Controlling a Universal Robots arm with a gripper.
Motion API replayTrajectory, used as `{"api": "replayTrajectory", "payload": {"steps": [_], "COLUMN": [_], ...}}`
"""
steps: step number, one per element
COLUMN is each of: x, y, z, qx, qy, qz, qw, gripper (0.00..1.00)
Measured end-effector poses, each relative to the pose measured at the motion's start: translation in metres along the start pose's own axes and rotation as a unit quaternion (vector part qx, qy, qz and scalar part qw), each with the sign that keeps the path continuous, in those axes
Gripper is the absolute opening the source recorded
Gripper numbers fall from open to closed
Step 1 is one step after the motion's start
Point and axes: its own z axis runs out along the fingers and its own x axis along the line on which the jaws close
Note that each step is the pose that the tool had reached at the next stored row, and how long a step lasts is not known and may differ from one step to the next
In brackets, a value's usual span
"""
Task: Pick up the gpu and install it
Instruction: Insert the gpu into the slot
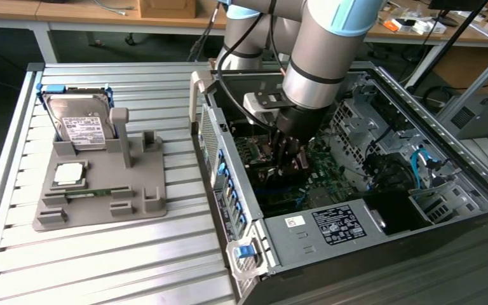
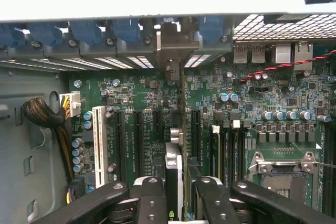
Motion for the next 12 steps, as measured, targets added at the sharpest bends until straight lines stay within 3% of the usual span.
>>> {"api": "replayTrajectory", "payload": {"steps": [8,10,12], "x": [0.0004,0.0005,0.0004], "y": [0.0,0.0,0.0], "z": [0.0,0.0,0.0001], "qx": [-0.0001,-0.0001,-0.0003], "qy": [-0.0003,-0.0042,-0.0105], "qz": [0.0,0.0,0.0], "qw": [1.0,1.0,0.9999], "gripper": [0.27,0.27,0.27]}}
